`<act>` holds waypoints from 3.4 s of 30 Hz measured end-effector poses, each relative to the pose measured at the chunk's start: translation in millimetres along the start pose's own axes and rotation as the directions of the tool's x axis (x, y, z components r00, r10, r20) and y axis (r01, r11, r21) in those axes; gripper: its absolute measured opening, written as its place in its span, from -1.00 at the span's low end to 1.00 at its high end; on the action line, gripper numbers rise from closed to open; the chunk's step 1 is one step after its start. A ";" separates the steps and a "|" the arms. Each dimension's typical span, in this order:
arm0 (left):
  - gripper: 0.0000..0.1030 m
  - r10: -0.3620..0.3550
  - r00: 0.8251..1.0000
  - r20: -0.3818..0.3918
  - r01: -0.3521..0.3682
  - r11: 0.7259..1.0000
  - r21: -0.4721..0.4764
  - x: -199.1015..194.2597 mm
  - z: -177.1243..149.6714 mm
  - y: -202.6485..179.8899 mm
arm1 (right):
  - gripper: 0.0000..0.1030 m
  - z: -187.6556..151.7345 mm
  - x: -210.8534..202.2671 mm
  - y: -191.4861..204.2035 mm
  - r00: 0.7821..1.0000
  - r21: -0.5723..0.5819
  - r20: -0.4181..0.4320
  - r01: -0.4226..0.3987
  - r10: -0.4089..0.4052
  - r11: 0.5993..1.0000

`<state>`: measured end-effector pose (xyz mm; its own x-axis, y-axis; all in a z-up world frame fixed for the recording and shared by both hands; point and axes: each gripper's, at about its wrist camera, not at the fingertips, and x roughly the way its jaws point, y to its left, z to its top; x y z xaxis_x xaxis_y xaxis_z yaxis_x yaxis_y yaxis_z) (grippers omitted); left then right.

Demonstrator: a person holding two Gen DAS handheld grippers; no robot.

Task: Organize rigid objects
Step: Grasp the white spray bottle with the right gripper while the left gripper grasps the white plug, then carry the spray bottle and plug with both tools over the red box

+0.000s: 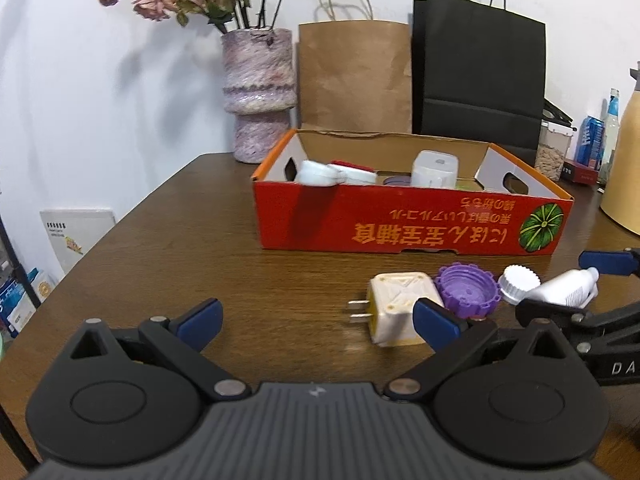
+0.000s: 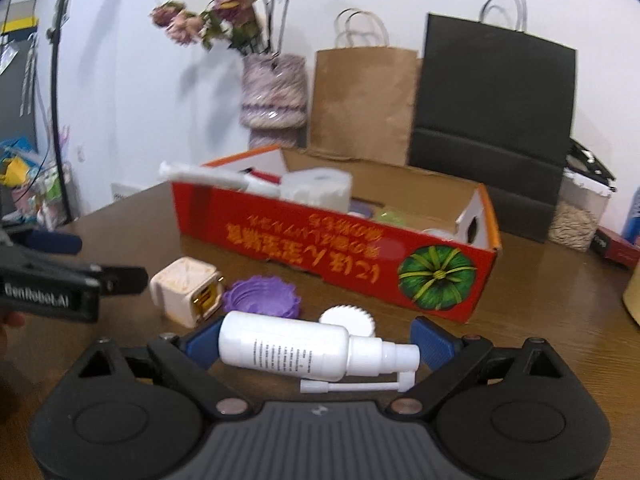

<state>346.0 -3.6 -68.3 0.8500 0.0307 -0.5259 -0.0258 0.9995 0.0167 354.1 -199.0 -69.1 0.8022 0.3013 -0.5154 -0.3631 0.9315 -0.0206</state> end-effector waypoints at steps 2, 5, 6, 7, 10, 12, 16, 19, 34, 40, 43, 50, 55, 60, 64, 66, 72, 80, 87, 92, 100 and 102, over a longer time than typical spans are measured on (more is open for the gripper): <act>1.00 -0.001 1.000 0.004 0.001 1.000 0.003 2.7 1.0 -5.1 | 0.89 0.9 -1.2 -3.5 1.000 0.015 0.007 0.013 -0.013 1.000; 1.00 0.001 1.000 0.000 -0.001 1.000 0.009 8.6 2.5 -13.5 | 0.89 1.5 -2.1 -6.3 0.999 0.028 0.016 0.034 -0.035 0.999; 1.00 0.002 1.000 -0.003 -0.002 1.000 0.011 10.6 2.8 -15.9 | 0.89 1.6 -2.3 -7.3 0.999 0.032 0.018 0.040 -0.040 0.999; 1.00 0.006 1.000 -0.007 -0.006 1.000 0.014 12.7 3.2 -18.5 | 0.89 1.9 -3.0 -8.6 0.999 0.037 0.021 0.044 -0.045 0.998; 1.00 0.010 1.000 -0.022 -0.009 1.000 0.019 19.6 4.2 -25.1 | 0.89 2.5 -4.2 -12.4 0.998 0.052 0.028 0.062 -0.063 0.997; 1.00 0.016 1.000 -0.024 -0.016 1.000 0.016 22.7 5.0 -28.4 | 0.89 2.8 -4.8 -14.8 0.997 0.063 0.031 0.074 -0.076 0.995; 1.00 0.026 0.999 -0.027 -0.026 1.000 0.003 27.9 7.2 -32.7 | 0.89 2.6 -5.8 -18.8 0.996 0.084 0.032 0.083 -0.086 0.993; 1.00 0.028 0.999 -0.033 -0.028 1.000 -0.008 31.0 8.8 -35.7 | 0.89 2.7 -7.0 -19.9 0.995 0.091 0.037 0.085 -0.089 0.992; 1.00 0.126 0.988 -0.089 -0.132 0.989 -0.063 49.6 12.0 -42.7 | 0.89 2.0 -4.8 -24.7 0.993 0.114 0.026 0.109 -0.113 0.987; 0.98 0.123 0.987 -0.105 -0.130 0.989 -0.073 56.0 11.9 -43.3 | 0.89 1.2 -2.5 -23.2 0.993 0.111 0.018 0.112 -0.115 0.987; 0.83 0.104 0.986 -0.128 -0.114 0.991 -0.074 61.2 11.5 -44.5 | 0.89 0.4 -1.7 -23.4 0.993 0.111 0.014 0.113 -0.115 0.987; 0.32 0.067 0.989 -0.129 -0.077 0.994 -0.073 61.4 10.9 -45.8 | 0.89 0.1 -2.1 -22.9 0.993 0.107 0.015 0.112 -0.114 0.988; 0.32 0.051 0.991 -0.126 -0.060 0.996 -0.068 57.6 11.6 -45.8 | 0.89 0.3 -3.2 -21.8 0.993 0.104 0.020 0.110 -0.113 0.988; 0.31 0.054 0.994 -0.091 -0.058 0.997 -0.042 47.7 12.6 -48.0 | 0.89 0.4 -5.2 -20.8 0.993 0.103 0.030 0.109 -0.113 0.989; 0.31 0.047 0.997 -0.061 -0.049 0.998 -0.030 38.8 14.3 -48.4 | 0.89 0.8 -7.5 -20.6 0.993 0.103 0.041 0.106 -0.110 0.989; 0.31 0.045 0.998 -0.048 -0.046 0.999 -0.024 34.1 15.4 -48.6 | 0.89 0.8 -8.9 -20.1 0.993 0.103 0.047 0.105 -0.110 0.989; 0.31 0.031 1.000 0.002 -0.031 0.999 -0.022 18.1 20.9 -46.1 | 0.89 3.3 -13.7 -19.5 0.991 0.106 0.072 0.103 -0.111 0.989; 0.31 -0.005 0.998 0.058 0.007 0.999 -0.032 -0.6 27.1 -47.5 | 0.89 8.6 -23.2 -19.1 0.986 0.107 0.111 0.109 -0.121 0.988; 0.31 0.004 0.992 0.127 0.002 0.999 -0.044 -18.1 41.5 -47.9 | 0.89 18.6 -30.8 -19.2 0.977 0.102 0.150 0.140 -0.154 0.985; 0.31 0.001 0.989 0.149 0.009 0.998 -0.068 -19.8 55.6 -47.8 | 0.89 30.5 -31.5 -24.3 0.970 0.137 0.174 0.146 -0.169 0.980; 0.31 0.000 0.981 0.194 0.021 0.994 -0.109 -12.6 84.4 -48.8 | 0.89 52.7 -20.3 -31.4 0.961 0.162 0.208 0.151 -0.184 0.975; 0.31 0.004 0.978 0.207 0.021 0.992 -0.123 -9.5 91.4 -47.9 | 0.89 57.7 -15.2 -33.6 0.959 0.172 0.213 0.149 -0.185 0.974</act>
<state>387.3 -51.8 13.6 0.9403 0.0344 -0.3386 -0.0721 0.9924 -0.0993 381.4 -223.1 -11.2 0.9378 0.1605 -0.3078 -0.1524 0.9870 0.0503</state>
